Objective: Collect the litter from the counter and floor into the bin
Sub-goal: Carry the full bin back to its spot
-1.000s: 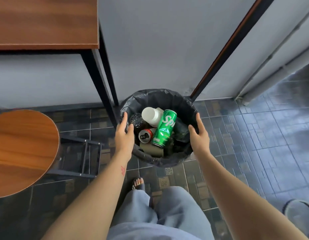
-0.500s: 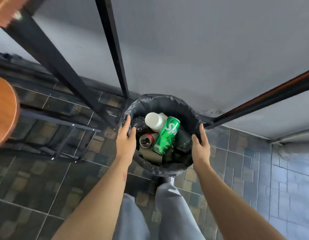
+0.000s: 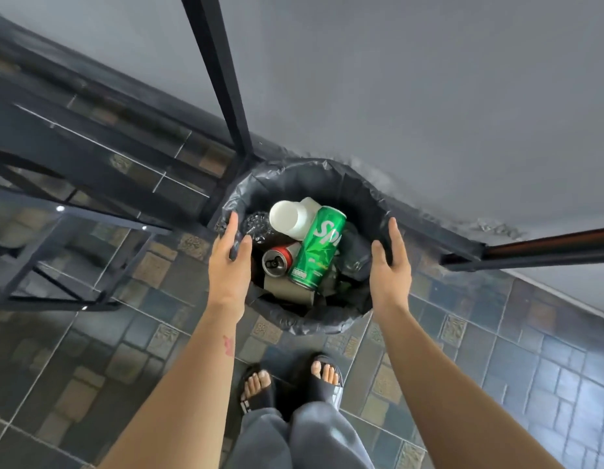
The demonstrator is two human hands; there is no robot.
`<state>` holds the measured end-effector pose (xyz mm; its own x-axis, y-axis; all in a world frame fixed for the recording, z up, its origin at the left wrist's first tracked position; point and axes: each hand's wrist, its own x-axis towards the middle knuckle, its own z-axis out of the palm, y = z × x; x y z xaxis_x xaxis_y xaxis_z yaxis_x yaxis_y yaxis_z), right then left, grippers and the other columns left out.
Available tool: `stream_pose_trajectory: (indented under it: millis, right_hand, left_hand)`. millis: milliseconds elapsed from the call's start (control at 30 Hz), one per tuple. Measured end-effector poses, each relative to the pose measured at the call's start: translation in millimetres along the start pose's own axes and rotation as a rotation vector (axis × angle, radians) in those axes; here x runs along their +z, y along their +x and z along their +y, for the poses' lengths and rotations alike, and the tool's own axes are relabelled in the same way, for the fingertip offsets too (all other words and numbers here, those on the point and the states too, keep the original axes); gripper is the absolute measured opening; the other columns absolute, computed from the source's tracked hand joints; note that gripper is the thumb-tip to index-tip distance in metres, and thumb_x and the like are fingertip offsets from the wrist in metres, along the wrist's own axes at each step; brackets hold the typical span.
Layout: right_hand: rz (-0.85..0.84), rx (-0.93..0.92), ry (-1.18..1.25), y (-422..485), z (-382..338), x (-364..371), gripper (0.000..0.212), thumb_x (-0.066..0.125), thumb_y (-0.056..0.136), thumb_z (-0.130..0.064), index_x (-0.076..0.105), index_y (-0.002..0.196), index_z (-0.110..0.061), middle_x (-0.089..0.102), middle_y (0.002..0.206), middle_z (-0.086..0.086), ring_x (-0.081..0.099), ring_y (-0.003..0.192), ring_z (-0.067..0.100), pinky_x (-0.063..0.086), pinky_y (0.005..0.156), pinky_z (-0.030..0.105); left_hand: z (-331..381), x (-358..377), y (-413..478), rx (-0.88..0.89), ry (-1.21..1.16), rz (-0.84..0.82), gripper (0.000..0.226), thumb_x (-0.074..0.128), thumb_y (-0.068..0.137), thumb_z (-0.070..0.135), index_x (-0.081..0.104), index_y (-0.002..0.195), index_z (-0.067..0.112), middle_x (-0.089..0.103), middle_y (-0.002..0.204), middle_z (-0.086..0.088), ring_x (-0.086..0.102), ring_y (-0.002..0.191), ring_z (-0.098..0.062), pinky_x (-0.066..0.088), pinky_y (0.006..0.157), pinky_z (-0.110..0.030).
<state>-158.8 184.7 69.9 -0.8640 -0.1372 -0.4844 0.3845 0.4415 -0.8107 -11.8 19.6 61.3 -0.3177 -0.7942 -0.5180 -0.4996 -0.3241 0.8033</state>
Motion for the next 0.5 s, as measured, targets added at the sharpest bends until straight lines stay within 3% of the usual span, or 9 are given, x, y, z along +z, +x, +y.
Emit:
stream_pose_trajectory:
  millis: [100,167,200,267,333,400,433,500]
  right_hand:
    - [-0.005,-0.033,-0.023,30.2,23.9,25.7,0.047,0.049,0.101,-0.026,0.042,0.142,-0.049,0.044,0.146,-0.024,0.043,0.127,-0.009,0.027,0.092,0.003]
    - [-0.029,-0.048,-0.024,48.9,37.7,42.5,0.047,0.048,0.102,-0.024,0.041,0.144,-0.045,0.044,0.146,-0.023,0.045,0.1,-0.031,0.028,0.074,-0.009]
    - [-0.039,-0.061,-0.027,57.1,44.3,50.6,0.047,0.047,0.102,-0.023,0.041,0.144,-0.043,0.044,0.145,-0.022,0.044,0.087,-0.036,0.028,0.068,-0.011]
    - [-0.051,-0.082,-0.032,70.8,54.9,65.8,0.047,0.047,0.102,-0.022,0.041,0.145,-0.041,0.045,0.144,-0.02,0.044,0.085,-0.036,0.029,0.064,-0.01]
    - [-0.052,-0.116,-0.049,84.1,65.2,78.7,0.048,0.047,0.102,-0.024,0.04,0.145,-0.043,0.046,0.142,-0.022,0.048,0.093,-0.03,0.034,0.07,-0.007]
    - [-0.055,-0.138,-0.079,95.6,74.9,89.0,0.048,0.048,0.102,-0.03,0.037,0.143,-0.051,0.045,0.143,-0.026,0.056,0.105,-0.014,0.043,0.093,0.009]
    - [-0.059,-0.145,-0.102,100.3,79.5,92.7,0.048,0.048,0.101,-0.032,0.036,0.143,-0.053,0.044,0.144,-0.027,0.052,0.119,-0.005,0.042,0.102,0.019]
    - [-0.071,-0.178,-0.156,108.4,89.3,96.6,0.048,0.047,0.101,-0.037,0.032,0.144,-0.054,0.041,0.146,-0.028,0.042,0.133,0.0,0.035,0.11,0.026]
  left_hand:
    - [-30.2,8.1,31.3,0.024,-0.007,0.03,0.045,0.048,0.1,0.033,0.041,0.141,0.05,0.031,0.155,0.008,0.021,0.144,-0.011,0.019,0.118,-0.041]
    - [-47.5,11.9,50.7,0.03,0.019,0.039,0.045,0.047,0.1,0.034,0.039,0.143,0.047,0.027,0.156,0.007,0.017,0.145,-0.008,0.017,0.117,-0.035]
    - [-55.4,13.1,60.3,0.039,0.035,0.044,0.046,0.047,0.1,0.036,0.038,0.144,0.047,0.026,0.157,0.007,0.017,0.145,-0.008,0.017,0.118,-0.037]
    - [-69.4,15.0,79.0,0.059,0.069,0.048,0.048,0.047,0.099,0.04,0.034,0.144,0.05,0.024,0.157,0.006,0.017,0.145,-0.011,0.018,0.118,-0.043]
    - [-80.3,17.3,95.4,0.079,0.123,0.045,0.051,0.046,0.099,0.042,0.028,0.146,0.052,0.02,0.159,0.004,0.014,0.147,-0.013,0.017,0.118,-0.044]
    - [-90.5,20.3,109.0,0.102,0.203,0.047,0.053,0.044,0.099,0.044,0.022,0.147,0.053,0.015,0.16,0.002,0.011,0.147,-0.015,0.017,0.117,-0.043]
    - [-94.9,21.8,114.2,0.119,0.243,0.048,0.054,0.042,0.099,0.045,0.02,0.148,0.053,0.014,0.16,0.001,0.01,0.148,-0.016,0.017,0.117,-0.043]
    - [-103.8,25.6,119.9,0.139,0.312,0.054,0.055,0.04,0.099,0.047,0.016,0.149,0.052,0.012,0.161,-0.001,0.008,0.148,-0.016,0.017,0.116,-0.042]
